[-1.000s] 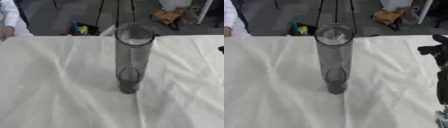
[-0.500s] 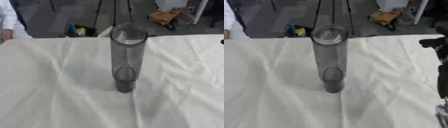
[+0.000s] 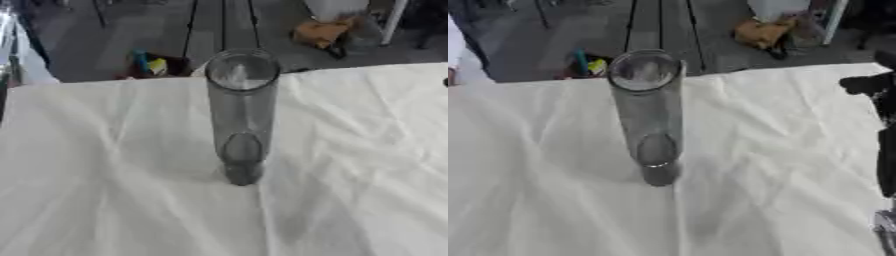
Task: Arrange flowers into the vase.
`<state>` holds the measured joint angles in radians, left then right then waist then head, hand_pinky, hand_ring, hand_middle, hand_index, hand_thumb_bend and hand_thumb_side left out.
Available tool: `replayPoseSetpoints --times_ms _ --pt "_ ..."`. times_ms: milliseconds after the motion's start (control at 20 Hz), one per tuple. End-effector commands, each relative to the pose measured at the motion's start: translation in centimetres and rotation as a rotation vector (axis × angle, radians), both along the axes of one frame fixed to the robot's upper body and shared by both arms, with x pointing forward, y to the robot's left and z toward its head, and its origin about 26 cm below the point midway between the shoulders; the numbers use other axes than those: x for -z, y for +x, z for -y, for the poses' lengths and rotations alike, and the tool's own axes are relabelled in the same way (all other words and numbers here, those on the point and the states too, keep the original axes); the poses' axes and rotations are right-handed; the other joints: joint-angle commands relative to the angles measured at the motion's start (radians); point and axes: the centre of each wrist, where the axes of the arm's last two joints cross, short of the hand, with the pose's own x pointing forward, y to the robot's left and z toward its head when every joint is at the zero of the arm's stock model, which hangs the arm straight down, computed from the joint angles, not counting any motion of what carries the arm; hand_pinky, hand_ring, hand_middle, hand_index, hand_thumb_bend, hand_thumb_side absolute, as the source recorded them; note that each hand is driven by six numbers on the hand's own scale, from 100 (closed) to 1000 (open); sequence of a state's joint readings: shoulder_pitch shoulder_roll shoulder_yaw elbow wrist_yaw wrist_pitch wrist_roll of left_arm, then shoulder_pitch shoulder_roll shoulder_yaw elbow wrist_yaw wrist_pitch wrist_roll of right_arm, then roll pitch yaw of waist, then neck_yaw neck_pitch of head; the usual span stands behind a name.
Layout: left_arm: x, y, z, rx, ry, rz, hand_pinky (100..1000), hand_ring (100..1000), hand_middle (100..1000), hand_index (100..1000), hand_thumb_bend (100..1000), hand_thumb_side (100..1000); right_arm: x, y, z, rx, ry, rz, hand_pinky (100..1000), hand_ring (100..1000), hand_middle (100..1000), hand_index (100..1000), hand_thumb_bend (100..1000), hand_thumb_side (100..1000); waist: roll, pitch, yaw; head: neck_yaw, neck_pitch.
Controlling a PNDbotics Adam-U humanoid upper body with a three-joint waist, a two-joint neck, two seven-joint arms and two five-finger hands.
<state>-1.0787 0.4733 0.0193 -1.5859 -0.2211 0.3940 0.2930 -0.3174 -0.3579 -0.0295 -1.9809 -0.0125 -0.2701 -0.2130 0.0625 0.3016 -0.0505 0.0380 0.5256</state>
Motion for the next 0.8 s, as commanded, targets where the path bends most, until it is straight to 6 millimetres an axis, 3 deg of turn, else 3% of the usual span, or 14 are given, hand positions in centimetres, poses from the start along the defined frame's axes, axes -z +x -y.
replayPoseSetpoints --times_ms 50,800 --pt "-1.1 -0.4 0.8 0.063 -0.017 0.038 100 100 100 102 176 662 -1.0 -0.2 -0.1 -0.021 -0.013 0.029 811 673 516 832 100 931 0.015 -0.039 -0.004 0.007 -0.010" --pt "-0.7 -0.3 3.9 0.303 -0.175 0.122 100 100 100 103 192 670 -1.1 -0.1 -0.6 -0.052 -0.010 0.026 813 675 516 833 100 929 0.017 -0.043 -0.025 0.006 -0.023"
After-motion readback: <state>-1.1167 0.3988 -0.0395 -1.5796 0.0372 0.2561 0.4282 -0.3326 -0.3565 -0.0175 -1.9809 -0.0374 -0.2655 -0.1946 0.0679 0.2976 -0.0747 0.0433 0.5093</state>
